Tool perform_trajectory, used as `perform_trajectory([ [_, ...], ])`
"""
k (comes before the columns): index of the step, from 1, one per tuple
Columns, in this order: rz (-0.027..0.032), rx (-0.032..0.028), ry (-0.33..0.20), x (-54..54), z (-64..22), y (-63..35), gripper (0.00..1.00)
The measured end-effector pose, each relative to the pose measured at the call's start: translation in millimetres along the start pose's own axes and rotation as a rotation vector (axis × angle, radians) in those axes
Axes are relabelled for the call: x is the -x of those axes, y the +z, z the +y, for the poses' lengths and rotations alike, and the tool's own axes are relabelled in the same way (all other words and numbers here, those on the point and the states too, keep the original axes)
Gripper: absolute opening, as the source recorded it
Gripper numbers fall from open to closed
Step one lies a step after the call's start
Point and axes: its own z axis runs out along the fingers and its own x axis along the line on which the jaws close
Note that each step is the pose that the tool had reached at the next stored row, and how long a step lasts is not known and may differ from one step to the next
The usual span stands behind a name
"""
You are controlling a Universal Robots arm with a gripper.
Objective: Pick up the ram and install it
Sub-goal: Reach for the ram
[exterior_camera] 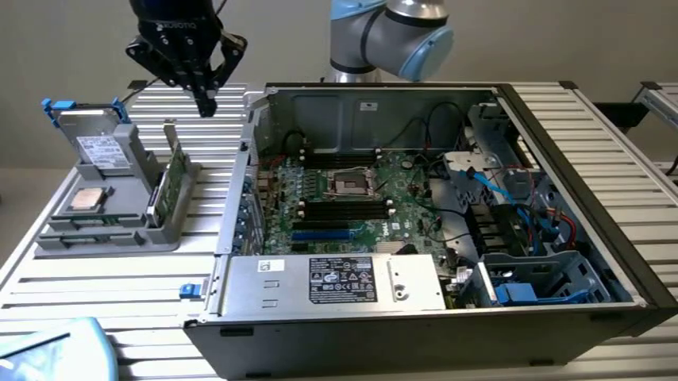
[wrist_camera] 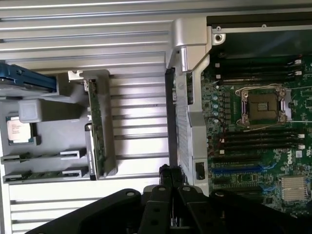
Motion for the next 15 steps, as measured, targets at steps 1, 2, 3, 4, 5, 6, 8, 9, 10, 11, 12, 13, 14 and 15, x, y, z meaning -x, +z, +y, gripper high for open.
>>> perform_trajectory([
  [1,0.0,0.0,0.0,-4.5,-0.3,0.0,0.1],
  [2,0.0,0.0,0.0,-9.0,-0.7,0.1,0.1],
  [3,0.0,0.0,0.0,-13.9,-1.1,0.2,0.1],
  [4,0.0,0.0,0.0,-17.9,-1.5,0.3,0.1],
  [5,0.0,0.0,0.0,-22.4,-2.0,0.3,0.1],
  [6,0.0,0.0,0.0,-27.3,-2.5,0.3,0.1],
  [8,0.0,0.0,0.0,-36.1,-3.6,0.6,0.1],
  [9,0.0,0.0,0.0,-40.6,-4.3,0.9,0.1],
  [10,0.0,0.0,0.0,-45.5,-5.0,1.2,0.1],
  [11,0.0001,0.0,0.0,-49.8,-5.7,1.6,0.1],
  [12,0.0001,-0.0001,0.0,-52.9,-6.4,1.9,0.1],
  [13,0.0,0.0,-0.001,-55.8,-7.0,2.5,0.1],
  [14,0.0001,0.0,-0.001,-58.0,-7.4,3.3,0.1],
  [15,0.0002,0.0,-0.002,-60.0,-7.8,4.0,0.1],
])
